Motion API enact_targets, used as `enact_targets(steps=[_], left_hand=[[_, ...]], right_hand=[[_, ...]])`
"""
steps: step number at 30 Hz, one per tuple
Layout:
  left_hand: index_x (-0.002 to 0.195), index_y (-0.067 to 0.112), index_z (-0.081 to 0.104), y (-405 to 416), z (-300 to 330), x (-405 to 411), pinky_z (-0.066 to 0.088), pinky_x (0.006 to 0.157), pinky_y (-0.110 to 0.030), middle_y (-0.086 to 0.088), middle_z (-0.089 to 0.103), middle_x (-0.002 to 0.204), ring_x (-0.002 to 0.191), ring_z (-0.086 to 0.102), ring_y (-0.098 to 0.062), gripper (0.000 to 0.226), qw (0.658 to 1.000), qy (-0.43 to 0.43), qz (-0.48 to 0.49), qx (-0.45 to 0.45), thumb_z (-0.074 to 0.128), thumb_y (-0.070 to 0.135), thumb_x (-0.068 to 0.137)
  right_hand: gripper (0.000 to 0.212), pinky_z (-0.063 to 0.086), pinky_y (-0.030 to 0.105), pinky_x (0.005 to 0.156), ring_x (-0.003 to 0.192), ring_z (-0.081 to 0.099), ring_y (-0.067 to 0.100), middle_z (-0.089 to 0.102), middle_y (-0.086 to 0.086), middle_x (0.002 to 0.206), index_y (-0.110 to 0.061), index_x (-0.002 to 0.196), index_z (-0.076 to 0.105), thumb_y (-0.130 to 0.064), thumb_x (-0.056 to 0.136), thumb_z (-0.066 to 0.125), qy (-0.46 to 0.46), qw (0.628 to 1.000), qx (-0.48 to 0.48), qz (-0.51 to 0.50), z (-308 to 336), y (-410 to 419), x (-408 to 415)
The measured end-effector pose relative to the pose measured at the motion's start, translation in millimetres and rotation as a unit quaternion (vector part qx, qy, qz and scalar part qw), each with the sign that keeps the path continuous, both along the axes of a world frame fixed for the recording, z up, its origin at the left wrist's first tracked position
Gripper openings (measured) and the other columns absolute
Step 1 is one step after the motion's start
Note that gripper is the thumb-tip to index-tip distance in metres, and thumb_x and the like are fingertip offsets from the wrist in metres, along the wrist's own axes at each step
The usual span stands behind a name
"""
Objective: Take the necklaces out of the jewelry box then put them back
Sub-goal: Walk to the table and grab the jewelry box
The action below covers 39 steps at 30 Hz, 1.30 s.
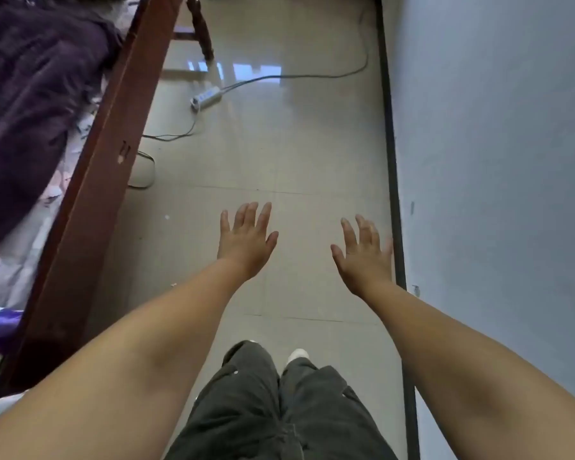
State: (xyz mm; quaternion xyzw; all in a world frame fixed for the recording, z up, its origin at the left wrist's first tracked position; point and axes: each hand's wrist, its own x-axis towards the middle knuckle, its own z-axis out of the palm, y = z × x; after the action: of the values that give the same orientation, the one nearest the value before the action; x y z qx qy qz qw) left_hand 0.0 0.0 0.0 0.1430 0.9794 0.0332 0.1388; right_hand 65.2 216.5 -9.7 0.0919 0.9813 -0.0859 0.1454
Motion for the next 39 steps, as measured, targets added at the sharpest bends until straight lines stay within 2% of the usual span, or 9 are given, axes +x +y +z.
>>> enact_targets(steps=[7, 14, 19, 27, 39], left_hand=[[0.147, 0.021, -0.001, -3, -4, -64, 0.002, 0.114, -0.054, -0.008, 0.013, 0.156, 0.143, 0.007, -0.024, 0.06, 1.0, 0.001, 0.028, 0.003, 0.024, 0.044, 0.098], [0.147, 0.021, -0.004, -7, -5, -205, 0.002, 0.114, -0.054, -0.007, 0.011, 0.156, 0.144, 0.005, -0.024, 0.059, 0.999, -0.002, -0.016, -0.035, 0.02, 0.044, 0.098], [0.147, 0.02, -0.002, 14, 10, -309, 0.002, 0.114, -0.053, -0.008, 0.012, 0.156, 0.144, 0.005, -0.023, 0.059, 0.999, 0.0, -0.044, -0.027, 0.02, 0.043, 0.098], [0.147, 0.022, -0.004, 85, 9, -470, 0.0, 0.115, -0.052, -0.008, 0.009, 0.157, 0.144, 0.005, -0.024, 0.059, 0.997, 0.004, -0.079, -0.025, 0.017, 0.045, 0.097], [0.148, 0.021, 0.001, 241, 28, -703, -0.001, 0.115, -0.051, -0.007, 0.012, 0.157, 0.144, 0.006, -0.023, 0.06, 0.999, 0.008, -0.024, 0.023, 0.025, 0.044, 0.098]], right_hand=[[0.058, 0.001, 0.058, 0.113, 0.146, 0.001, 0.026, 0.002, 0.005, 0.16, -0.027, 0.149, 0.003, -0.048, 0.098, 0.02, -0.002, 1.0, -0.009, 0.012, -7, -1, -76], [0.056, 0.006, 0.059, 0.113, 0.146, 0.007, 0.027, 0.006, 0.007, 0.159, -0.026, 0.148, 0.007, -0.047, 0.098, 0.022, -0.002, 1.0, 0.006, -0.01, 4, 11, -215], [0.055, 0.007, 0.059, 0.113, 0.144, 0.011, 0.027, 0.011, 0.009, 0.157, -0.024, 0.147, 0.011, -0.045, 0.098, 0.024, 0.003, 0.999, 0.003, -0.052, 19, 26, -305], [0.056, 0.004, 0.058, 0.113, 0.145, 0.008, 0.026, 0.01, 0.009, 0.158, -0.024, 0.148, 0.011, -0.044, 0.098, 0.026, 0.02, 0.996, -0.005, -0.085, 19, 84, -459], [0.056, 0.006, 0.058, 0.113, 0.145, 0.009, 0.025, 0.009, 0.009, 0.158, -0.022, 0.149, 0.011, -0.043, 0.098, 0.026, 0.015, 0.997, 0.012, -0.08, 41, 246, -703]])
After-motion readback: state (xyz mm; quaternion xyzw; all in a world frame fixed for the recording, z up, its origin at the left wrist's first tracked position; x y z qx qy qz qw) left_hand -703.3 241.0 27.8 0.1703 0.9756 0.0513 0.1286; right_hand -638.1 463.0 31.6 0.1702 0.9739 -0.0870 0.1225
